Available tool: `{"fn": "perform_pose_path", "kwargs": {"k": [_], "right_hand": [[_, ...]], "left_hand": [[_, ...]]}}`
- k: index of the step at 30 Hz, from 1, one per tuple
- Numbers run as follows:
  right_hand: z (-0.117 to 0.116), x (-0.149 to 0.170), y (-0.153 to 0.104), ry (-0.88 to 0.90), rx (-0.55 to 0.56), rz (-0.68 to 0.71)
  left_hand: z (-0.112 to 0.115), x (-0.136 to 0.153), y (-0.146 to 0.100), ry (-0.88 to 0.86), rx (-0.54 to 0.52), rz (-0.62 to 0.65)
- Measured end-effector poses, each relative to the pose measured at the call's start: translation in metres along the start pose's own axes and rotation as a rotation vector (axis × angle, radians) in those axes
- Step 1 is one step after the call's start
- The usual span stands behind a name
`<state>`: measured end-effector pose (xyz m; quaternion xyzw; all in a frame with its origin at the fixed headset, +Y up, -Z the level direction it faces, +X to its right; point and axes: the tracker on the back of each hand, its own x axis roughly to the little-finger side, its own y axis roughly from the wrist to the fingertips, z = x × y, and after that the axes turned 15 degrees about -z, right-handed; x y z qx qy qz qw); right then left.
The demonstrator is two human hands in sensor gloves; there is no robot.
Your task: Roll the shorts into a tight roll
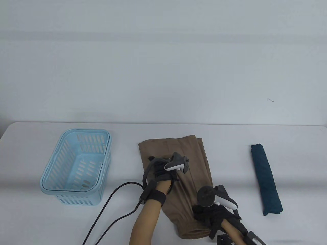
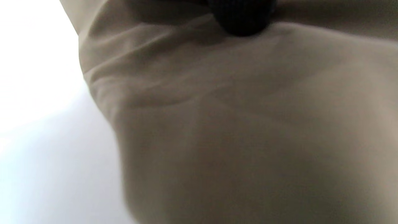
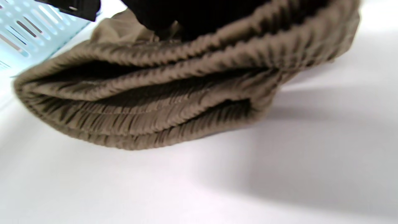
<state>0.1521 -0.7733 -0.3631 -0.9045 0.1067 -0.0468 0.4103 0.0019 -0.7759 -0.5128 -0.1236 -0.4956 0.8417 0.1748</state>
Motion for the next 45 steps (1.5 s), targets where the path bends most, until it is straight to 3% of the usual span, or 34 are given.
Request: {"fn": "perform_pose_path", "kwargs": {"k": [10, 17, 19, 23, 27, 31, 34, 38, 41, 45], "right_hand": [[-0.004, -0.009, 0.007, 0.093, -0.045, 0.042], [-0.005, -0.007, 0.005, 0.122, 0.007, 0.027], [0.000, -0.001, 0.001, 0.205, -0.030, 0.056], [0.020, 0.010, -0.026, 0.279, 0.127, 0.125], [0.017, 0.013, -0.050, 0.100, 0.218, 0.161], [-0.005, 0.005, -0.065, -0.106, 0.306, 0.241], [-0.019, -0.005, -0.068, -0.216, 0.288, 0.265], [-0.027, -0.015, -0.065, -0.306, 0.287, 0.227], [-0.033, -0.017, -0.061, -0.367, 0.286, 0.203], [-0.043, -0.019, -0.055, -0.426, 0.278, 0.189]], "left_hand": [[-0.009, -0.015, 0.010, 0.139, -0.024, -0.046], [-0.006, 0.001, 0.008, 0.026, -0.078, 0.021], [-0.007, 0.014, -0.003, -0.048, -0.148, 0.021], [-0.006, 0.040, -0.051, -0.152, -0.301, 0.173], [0.008, 0.059, -0.108, -0.238, -0.359, 0.365], [0.030, 0.066, -0.162, -0.281, -0.368, 0.523], [0.048, 0.063, -0.194, -0.270, -0.396, 0.600], [0.072, 0.046, -0.210, -0.151, -0.363, 0.620], [0.086, 0.036, -0.208, -0.084, -0.381, 0.595], [0.105, 0.027, -0.199, -0.062, -0.305, 0.583]]}}
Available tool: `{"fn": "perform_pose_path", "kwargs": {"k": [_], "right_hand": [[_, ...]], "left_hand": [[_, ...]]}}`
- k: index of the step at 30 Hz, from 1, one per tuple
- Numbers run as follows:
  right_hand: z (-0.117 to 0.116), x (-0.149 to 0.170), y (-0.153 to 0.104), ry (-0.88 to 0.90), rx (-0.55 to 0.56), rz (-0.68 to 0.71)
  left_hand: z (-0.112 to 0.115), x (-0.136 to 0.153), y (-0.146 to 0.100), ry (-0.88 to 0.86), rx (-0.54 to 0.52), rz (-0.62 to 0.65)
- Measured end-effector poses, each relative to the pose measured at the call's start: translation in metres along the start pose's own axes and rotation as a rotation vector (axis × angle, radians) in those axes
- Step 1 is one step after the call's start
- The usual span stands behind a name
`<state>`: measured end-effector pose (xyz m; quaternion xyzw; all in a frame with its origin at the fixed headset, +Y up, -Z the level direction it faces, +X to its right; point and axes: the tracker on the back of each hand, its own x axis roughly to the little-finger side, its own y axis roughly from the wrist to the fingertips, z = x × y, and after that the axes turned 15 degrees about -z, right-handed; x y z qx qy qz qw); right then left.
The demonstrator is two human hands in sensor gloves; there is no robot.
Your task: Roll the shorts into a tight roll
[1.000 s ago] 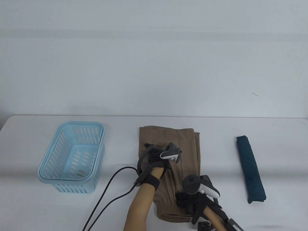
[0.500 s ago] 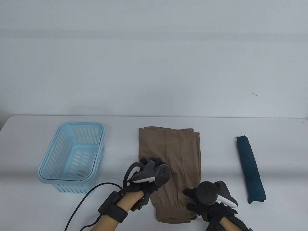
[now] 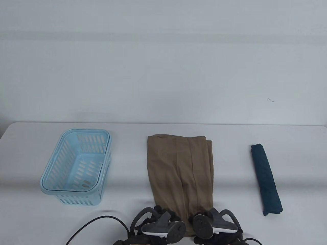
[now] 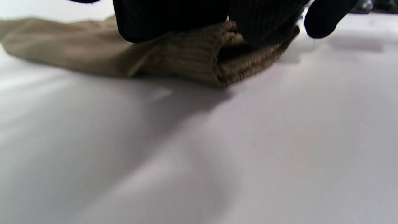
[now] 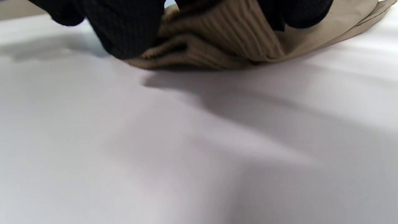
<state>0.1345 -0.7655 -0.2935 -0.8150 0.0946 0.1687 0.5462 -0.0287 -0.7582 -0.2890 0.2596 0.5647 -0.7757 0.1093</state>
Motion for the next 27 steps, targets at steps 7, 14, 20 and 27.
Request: {"fn": "perform_pose_path", "kwargs": {"k": [7, 14, 20, 27], "right_hand": [[-0.008, -0.002, 0.001, -0.044, 0.139, -0.005], [0.006, 0.013, 0.000, 0.172, 0.084, -0.010], [0.003, 0.029, 0.005, 0.483, -0.152, -0.067], [0.002, 0.022, 0.010, 0.247, 0.100, -0.209]], "left_hand": [[0.007, -0.008, 0.006, 0.107, -0.079, -0.001], [-0.004, 0.017, 0.003, -0.211, -0.019, 0.006], [0.004, 0.031, 0.006, -0.475, 0.055, 0.021], [-0.022, 0.018, -0.016, -0.226, -0.284, 0.075]]}}
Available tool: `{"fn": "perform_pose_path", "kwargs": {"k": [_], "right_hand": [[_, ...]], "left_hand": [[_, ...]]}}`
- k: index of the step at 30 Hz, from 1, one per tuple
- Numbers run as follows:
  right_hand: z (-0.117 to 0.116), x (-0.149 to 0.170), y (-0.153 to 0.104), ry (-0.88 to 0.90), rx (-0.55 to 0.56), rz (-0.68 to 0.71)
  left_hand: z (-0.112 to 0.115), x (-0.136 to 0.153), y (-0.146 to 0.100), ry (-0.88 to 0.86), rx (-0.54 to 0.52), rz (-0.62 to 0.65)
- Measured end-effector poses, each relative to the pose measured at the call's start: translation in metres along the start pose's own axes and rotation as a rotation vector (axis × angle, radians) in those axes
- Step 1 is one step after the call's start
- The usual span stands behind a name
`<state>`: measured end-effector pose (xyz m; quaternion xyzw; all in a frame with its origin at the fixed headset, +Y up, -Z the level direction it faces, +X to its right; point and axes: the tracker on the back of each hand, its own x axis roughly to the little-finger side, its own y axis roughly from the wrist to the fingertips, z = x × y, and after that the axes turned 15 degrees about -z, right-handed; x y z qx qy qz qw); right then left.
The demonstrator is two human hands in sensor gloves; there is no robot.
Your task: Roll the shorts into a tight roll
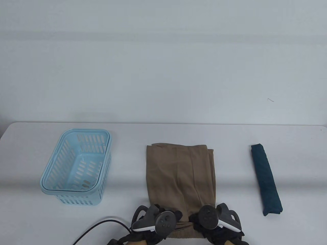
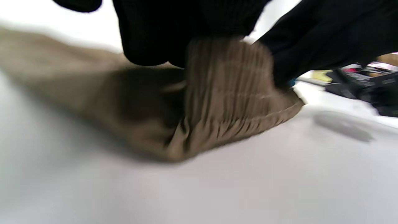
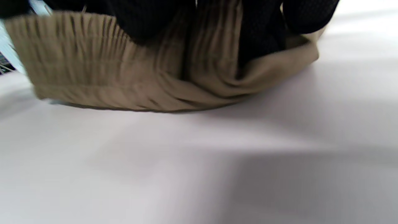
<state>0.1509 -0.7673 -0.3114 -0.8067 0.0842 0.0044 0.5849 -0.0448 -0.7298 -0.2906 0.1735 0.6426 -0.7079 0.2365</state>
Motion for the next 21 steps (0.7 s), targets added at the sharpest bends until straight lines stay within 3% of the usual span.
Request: {"fn": "perform_pose_path", "kwargs": {"k": [1, 7, 10, 15, 19, 21], "right_hand": [[-0.001, -0.001, 0.001, -0.006, 0.024, -0.007], [-0.002, -0.005, -0.006, -0.040, 0.096, -0.001], [0.002, -0.006, -0.015, -0.107, 0.135, 0.084], [-0.006, -0.004, -0.014, -0.166, 0.017, 0.101], [-0.010, -0.006, -0.013, -0.201, 0.103, 0.116], [-0.007, -0.005, -0.013, -0.193, 0.089, 0.113]], "left_hand": [[-0.003, -0.006, -0.003, 0.024, -0.012, 0.054], [0.019, -0.016, -0.001, 0.246, 0.075, 0.015], [0.030, -0.014, 0.004, 0.212, 0.113, -0.018], [0.041, -0.013, 0.011, 0.212, 0.153, -0.051], [0.046, -0.015, 0.013, 0.204, 0.119, -0.077], [0.044, -0.014, 0.014, 0.223, 0.127, -0.070]]}}
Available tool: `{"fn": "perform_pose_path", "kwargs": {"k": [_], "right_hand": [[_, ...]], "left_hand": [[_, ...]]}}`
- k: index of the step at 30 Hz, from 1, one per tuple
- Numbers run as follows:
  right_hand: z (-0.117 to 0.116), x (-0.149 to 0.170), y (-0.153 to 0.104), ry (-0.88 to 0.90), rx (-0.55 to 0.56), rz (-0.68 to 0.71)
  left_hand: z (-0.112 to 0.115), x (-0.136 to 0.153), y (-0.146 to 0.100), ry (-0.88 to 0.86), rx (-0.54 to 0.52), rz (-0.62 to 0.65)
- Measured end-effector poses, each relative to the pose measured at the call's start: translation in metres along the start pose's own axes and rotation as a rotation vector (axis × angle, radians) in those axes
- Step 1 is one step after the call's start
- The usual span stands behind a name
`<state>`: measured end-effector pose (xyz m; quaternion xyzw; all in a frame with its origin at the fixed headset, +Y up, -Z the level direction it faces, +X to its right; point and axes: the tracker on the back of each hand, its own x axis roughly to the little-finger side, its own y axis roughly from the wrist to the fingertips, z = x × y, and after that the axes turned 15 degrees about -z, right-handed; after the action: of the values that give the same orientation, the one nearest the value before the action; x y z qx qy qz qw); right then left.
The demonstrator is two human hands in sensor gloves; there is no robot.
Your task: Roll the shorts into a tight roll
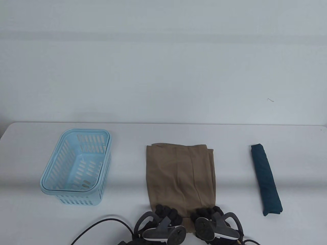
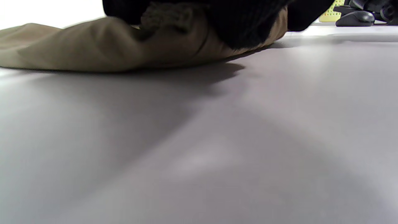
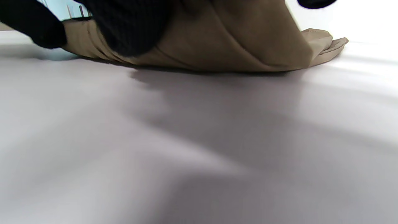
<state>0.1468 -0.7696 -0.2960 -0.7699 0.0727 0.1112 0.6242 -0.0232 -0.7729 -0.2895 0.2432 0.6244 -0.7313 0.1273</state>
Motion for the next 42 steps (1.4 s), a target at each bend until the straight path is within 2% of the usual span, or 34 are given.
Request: {"fn": "perform_pose_path", "kwargs": {"k": [3, 6, 10, 13, 15, 17, 18, 19, 21, 22, 25, 27, 29, 32, 36, 38, 42], "right_hand": [[0.003, 0.005, 0.002, 0.086, -0.044, -0.001], [0.004, 0.011, 0.003, 0.216, -0.120, -0.018], [0.001, 0.015, 0.007, 0.368, -0.166, -0.035], [0.000, 0.012, 0.010, 0.306, -0.139, -0.073], [0.000, 0.010, 0.011, 0.280, -0.110, -0.099], [0.001, 0.009, 0.010, 0.265, -0.093, -0.118], [0.001, 0.008, 0.010, 0.258, -0.083, -0.129], [0.001, 0.008, 0.011, 0.254, -0.078, -0.139], [0.002, 0.007, 0.012, 0.241, -0.063, -0.169], [0.003, 0.007, 0.012, 0.227, -0.046, -0.187], [0.008, 0.010, 0.009, 0.178, 0.044, -0.188], [0.013, 0.011, 0.003, 0.130, 0.078, -0.120], [0.014, 0.011, -0.002, 0.115, 0.079, -0.072], [0.007, 0.010, 0.000, 0.044, -0.043, -0.061], [-0.001, 0.008, 0.004, 0.011, -0.004, -0.063], [0.000, 0.008, 0.004, 0.019, -0.003, -0.057], [0.004, 0.015, 0.006, 0.136, -0.020, -0.062]], "left_hand": [[-0.007, 0.007, 0.002, -0.051, 0.018, -0.015], [-0.012, 0.018, 0.003, -0.185, 0.065, -0.043], [-0.015, 0.028, 0.004, -0.272, 0.025, -0.072], [-0.010, 0.030, 0.007, -0.323, 0.011, -0.073], [-0.018, 0.033, 0.005, -0.306, 0.043, -0.067], [-0.031, 0.033, -0.005, -0.270, -0.094, -0.014], [-0.035, 0.031, -0.009, -0.243, -0.128, 0.032], [-0.037, 0.030, -0.012, -0.218, -0.123, 0.067], [-0.032, 0.026, -0.015, -0.137, -0.016, 0.046], [-0.028, 0.025, -0.015, -0.108, 0.002, 0.032], [-0.023, 0.024, -0.010, -0.070, -0.016, 0.012], [-0.019, 0.022, -0.007, -0.049, -0.002, -0.001], [-0.013, 0.019, -0.003, -0.017, 0.002, -0.009], [-0.003, 0.015, 0.003, 0.023, 0.029, -0.019], [0.004, 0.013, 0.006, 0.009, -0.002, -0.022], [0.002, 0.015, 0.007, -0.005, 0.019, -0.029], [-0.005, 0.027, 0.009, -0.162, 0.103, -0.056]]}}
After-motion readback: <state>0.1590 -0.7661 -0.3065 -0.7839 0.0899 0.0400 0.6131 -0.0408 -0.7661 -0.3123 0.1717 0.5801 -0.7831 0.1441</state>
